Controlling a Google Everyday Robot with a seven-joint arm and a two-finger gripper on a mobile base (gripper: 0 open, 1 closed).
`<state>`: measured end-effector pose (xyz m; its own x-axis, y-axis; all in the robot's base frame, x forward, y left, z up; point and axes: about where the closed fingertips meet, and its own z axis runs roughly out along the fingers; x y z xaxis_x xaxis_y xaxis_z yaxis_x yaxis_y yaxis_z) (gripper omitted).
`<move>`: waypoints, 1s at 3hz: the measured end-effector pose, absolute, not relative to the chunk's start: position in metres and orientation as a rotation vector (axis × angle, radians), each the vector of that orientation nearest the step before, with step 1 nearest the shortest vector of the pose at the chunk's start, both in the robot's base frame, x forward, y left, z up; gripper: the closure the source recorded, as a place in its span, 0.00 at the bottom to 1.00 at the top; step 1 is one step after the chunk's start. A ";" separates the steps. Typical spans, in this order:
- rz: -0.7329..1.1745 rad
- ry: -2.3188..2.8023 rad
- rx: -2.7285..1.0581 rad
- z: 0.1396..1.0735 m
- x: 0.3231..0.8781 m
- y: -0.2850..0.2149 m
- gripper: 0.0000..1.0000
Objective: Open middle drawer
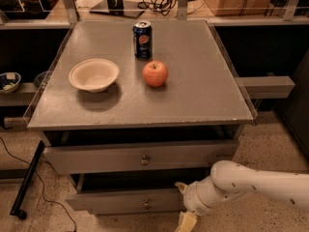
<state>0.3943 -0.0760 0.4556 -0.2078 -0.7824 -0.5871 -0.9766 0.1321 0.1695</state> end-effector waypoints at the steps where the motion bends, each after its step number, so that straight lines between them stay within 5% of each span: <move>1: 0.759 2.049 -1.710 0.451 0.393 -0.070 0.00; 3: 0.745 2.025 -1.750 0.453 0.394 -0.061 0.00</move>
Offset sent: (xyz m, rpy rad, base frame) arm -0.0027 0.0155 -0.0078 0.0108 -0.0097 0.0323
